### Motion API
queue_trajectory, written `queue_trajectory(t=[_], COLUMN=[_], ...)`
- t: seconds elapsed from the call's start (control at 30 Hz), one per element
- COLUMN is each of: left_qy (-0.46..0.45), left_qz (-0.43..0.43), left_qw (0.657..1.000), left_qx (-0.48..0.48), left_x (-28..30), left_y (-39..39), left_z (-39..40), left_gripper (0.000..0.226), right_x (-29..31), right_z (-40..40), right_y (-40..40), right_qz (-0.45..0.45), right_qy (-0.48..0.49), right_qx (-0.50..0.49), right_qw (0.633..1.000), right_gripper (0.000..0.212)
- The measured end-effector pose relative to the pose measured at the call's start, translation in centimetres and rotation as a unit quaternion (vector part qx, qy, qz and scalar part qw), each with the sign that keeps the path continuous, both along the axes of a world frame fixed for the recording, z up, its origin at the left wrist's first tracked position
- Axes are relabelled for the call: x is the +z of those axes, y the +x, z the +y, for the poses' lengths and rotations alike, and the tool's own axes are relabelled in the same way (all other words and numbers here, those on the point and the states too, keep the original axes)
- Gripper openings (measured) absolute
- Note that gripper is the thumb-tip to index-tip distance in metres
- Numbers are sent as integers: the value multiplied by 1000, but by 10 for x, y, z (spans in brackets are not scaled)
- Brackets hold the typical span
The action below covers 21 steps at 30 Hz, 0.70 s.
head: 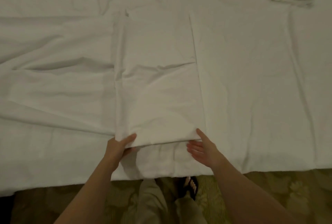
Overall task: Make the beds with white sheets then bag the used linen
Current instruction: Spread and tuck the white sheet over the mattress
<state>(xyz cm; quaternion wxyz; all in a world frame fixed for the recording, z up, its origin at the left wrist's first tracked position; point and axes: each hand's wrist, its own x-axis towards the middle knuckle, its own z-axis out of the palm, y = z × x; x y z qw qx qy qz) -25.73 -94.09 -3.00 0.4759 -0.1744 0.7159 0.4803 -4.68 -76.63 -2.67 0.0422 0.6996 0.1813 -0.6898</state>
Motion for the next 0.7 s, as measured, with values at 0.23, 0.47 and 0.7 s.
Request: queue_trajectory(t=[0.23, 0.47, 0.7], left_qy=[134, 192, 97], left_qz=[34, 106, 26], left_qw=[981, 968, 939], left_qx=[133, 126, 330], left_x=[46, 76, 13], left_y=[5, -8, 38], left_z=[42, 59, 6], left_gripper=[11, 14, 34], right_x=[16, 24, 19], right_z=[-32, -15, -22], right_y=[-34, -59, -35], right_qz=[203, 196, 81], right_qy=[-101, 80, 110], right_qx=[-72, -370, -319], right_qw=[971, 904, 938], right_gripper=[70, 48, 37])
